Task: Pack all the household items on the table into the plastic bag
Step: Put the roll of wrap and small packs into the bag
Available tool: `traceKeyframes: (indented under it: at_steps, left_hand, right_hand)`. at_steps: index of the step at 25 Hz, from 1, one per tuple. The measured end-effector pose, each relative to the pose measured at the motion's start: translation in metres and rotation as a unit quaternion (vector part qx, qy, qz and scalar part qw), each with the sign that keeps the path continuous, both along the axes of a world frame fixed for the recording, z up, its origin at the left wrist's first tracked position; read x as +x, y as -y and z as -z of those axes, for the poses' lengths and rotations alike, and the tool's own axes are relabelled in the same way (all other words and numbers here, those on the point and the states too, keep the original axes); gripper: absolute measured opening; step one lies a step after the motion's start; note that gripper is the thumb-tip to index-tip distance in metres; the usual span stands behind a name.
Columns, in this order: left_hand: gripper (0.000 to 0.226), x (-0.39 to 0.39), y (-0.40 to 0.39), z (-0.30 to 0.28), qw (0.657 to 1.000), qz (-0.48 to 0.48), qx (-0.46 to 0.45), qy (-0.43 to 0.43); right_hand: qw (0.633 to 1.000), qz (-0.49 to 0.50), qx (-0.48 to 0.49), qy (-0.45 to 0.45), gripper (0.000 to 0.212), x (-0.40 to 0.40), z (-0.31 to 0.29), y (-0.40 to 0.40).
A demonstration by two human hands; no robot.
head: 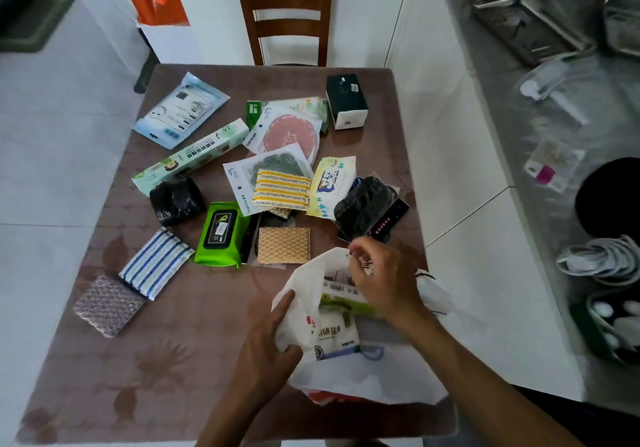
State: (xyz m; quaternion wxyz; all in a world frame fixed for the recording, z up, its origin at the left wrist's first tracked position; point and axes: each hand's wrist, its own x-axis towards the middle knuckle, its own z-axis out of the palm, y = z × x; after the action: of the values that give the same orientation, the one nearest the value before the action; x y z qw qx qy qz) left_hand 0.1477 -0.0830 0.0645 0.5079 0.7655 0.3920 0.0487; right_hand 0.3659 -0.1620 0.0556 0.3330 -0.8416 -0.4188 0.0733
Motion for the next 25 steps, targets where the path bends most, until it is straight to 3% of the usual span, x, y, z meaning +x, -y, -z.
traceKeyframes:
  at_steps: [2,4,6,9,11,13,16,18,20,22,23,25]
  left_hand:
    - [0.085,-0.001,-0.002,0.000,1.000,-0.002,-0.006,0.000]
    - [0.086,-0.002,-0.006,0.003,1.000,-0.013,-0.006,-0.004]
    - [0.086,-0.005,-0.008,0.009,0.999,-0.030,0.008,-0.032]
    - [0.084,-0.012,-0.005,0.011,0.998,-0.042,0.011,-0.047]
    - [0.083,-0.013,0.001,0.010,0.998,-0.040,0.011,-0.043]
    - [0.085,-0.010,0.008,0.004,0.999,-0.037,-0.004,-0.019]
    - [0.085,-0.003,0.016,0.000,1.000,-0.025,-0.017,0.009]
    - [0.086,-0.002,0.016,-0.002,1.000,-0.020,-0.019,0.008]
    - [0.087,-0.003,0.014,-0.002,1.000,-0.011,-0.013,-0.006]
    - [0.088,-0.006,0.011,0.001,1.000,-0.006,-0.010,-0.010]
    - [0.088,-0.009,0.010,0.002,1.000,0.002,-0.012,-0.009]
    - [0.090,-0.012,0.007,0.001,0.999,0.029,-0.016,-0.006]
  right_hand:
    - [0.994,0.081,-0.026,-0.072,0.036,0.035,0.006,-0.027]
    - [0.967,0.097,-0.200,-0.123,0.072,0.060,0.024,-0.048]
    - [0.941,0.053,-0.316,-0.110,0.098,0.067,0.052,-0.064]
    - [0.927,0.029,-0.371,-0.042,0.095,0.065,0.092,-0.072]
    - [0.936,0.032,-0.349,0.018,0.067,0.071,0.103,-0.068]
    - [0.956,0.035,-0.289,-0.016,0.039,0.078,0.100,-0.060]
    - [0.977,0.051,-0.177,-0.109,0.029,0.083,0.061,-0.044]
    - [0.983,0.127,-0.027,-0.128,0.024,0.083,0.016,-0.024]
    - [0.945,0.174,0.151,-0.230,0.020,0.079,-0.034,0.008]
    - [0.872,0.174,0.242,-0.387,0.023,0.071,-0.065,0.047]
    - [0.851,0.165,0.222,-0.447,0.024,0.063,-0.072,0.067]
    - [0.843,0.150,0.116,-0.503,0.025,0.043,-0.065,0.098]
